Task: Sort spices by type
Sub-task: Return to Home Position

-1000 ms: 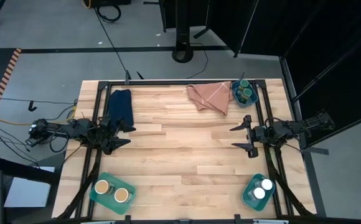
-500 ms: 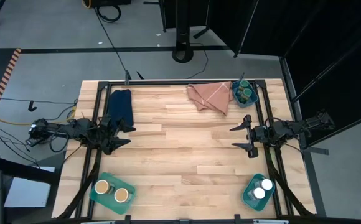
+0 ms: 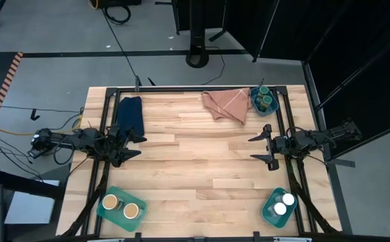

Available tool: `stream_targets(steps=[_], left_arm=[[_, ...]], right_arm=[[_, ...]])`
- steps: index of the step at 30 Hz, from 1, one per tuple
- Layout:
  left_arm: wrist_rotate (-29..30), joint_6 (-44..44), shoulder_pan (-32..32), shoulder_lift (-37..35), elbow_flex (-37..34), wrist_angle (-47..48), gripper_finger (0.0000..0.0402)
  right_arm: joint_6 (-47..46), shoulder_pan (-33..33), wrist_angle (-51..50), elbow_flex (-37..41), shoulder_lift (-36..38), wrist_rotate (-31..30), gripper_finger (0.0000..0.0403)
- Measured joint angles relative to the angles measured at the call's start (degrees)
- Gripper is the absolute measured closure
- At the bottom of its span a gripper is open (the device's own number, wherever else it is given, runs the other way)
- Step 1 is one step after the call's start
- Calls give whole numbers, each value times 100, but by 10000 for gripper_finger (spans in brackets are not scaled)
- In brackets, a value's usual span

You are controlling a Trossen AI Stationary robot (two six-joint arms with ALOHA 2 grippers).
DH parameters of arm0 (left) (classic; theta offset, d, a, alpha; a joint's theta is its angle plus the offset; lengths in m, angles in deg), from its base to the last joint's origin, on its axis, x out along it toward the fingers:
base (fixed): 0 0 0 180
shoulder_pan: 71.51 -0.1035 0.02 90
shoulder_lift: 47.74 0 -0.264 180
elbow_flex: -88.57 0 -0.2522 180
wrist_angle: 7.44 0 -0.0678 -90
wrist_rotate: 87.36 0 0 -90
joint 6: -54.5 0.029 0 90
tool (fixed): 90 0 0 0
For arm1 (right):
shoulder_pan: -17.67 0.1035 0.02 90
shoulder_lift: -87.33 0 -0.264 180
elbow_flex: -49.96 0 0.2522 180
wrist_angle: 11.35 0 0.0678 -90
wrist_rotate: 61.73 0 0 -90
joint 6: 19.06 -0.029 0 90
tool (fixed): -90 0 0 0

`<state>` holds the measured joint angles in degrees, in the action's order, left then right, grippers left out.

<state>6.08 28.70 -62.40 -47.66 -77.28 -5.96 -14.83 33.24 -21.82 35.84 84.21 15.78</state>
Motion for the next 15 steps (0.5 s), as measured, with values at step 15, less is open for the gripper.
stream_targets(steps=[15], left_arm=[[0,0,0,0,-1,1,62]], right_arm=[[0,0,1,0,0,1,94]])
